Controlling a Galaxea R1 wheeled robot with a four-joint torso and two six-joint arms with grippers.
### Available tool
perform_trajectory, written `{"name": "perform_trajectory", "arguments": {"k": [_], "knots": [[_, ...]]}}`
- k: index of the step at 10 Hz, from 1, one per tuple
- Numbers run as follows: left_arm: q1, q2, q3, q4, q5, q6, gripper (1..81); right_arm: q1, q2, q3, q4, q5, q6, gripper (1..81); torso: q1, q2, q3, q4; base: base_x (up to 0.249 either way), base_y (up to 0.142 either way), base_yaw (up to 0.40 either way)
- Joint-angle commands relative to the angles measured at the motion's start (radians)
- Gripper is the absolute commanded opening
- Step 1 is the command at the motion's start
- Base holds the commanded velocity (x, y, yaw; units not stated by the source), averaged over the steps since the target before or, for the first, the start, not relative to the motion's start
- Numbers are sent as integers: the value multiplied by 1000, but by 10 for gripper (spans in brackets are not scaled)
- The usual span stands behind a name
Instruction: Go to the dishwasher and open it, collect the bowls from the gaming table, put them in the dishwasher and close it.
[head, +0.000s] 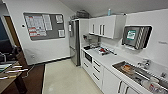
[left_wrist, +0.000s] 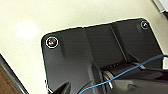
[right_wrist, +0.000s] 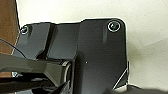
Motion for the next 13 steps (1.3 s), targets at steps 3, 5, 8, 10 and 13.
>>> {"name": "perform_trajectory", "arguments": {"k": [3,5,8,10,13], "knots": [[-55,-1,-4,-2,50,6,811,39,-7,-26,7,-49,-3,811,0,0,0,0,0,0,365],[-55,-3,-4,-2,50,6,811,38,-3,-19,7,-50,-3,811,0,0,0,0,0,0,365],[-55,-1,-4,1,50,7,811,35,-2,-21,7,-50,-2,811,0,0,0,0,0,0,365],[-55,-1,-4,3,52,7,811,33,-2,-23,7,-65,-2,811,0,0,0,0,0,0,365],[-55,0,-4,4,58,7,811,45,-2,-23,7,-133,0,811,0,0,0,0,0,0,365]]}}
